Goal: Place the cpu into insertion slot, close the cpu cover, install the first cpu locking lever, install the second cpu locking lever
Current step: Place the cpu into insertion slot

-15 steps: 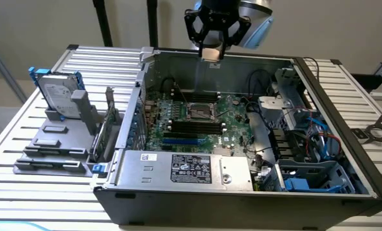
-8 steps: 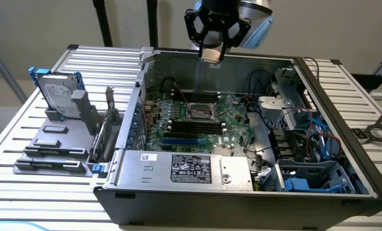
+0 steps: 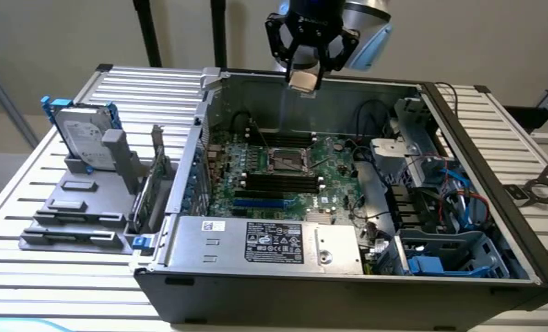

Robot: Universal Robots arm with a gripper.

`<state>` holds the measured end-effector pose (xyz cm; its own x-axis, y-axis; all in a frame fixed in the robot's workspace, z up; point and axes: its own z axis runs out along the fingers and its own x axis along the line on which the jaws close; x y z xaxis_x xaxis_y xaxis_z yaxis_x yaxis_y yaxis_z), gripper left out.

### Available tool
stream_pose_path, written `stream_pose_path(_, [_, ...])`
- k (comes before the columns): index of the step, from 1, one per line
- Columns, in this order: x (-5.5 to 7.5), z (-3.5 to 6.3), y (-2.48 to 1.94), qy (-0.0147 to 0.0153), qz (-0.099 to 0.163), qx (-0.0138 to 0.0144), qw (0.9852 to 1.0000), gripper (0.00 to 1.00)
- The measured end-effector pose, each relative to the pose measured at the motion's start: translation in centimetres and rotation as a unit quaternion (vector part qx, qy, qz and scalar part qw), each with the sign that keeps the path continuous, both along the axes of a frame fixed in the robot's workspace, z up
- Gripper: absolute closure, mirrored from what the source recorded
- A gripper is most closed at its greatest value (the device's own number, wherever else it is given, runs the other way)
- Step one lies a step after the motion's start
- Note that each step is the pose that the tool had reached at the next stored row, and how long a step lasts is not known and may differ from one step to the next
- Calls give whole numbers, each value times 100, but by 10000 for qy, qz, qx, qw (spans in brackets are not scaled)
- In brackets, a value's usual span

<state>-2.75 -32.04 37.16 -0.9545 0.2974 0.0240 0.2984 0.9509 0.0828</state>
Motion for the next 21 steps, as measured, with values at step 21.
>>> stream_pose_path(21, [0, -173, 0, 13, -1899, -2, 9818, 45])
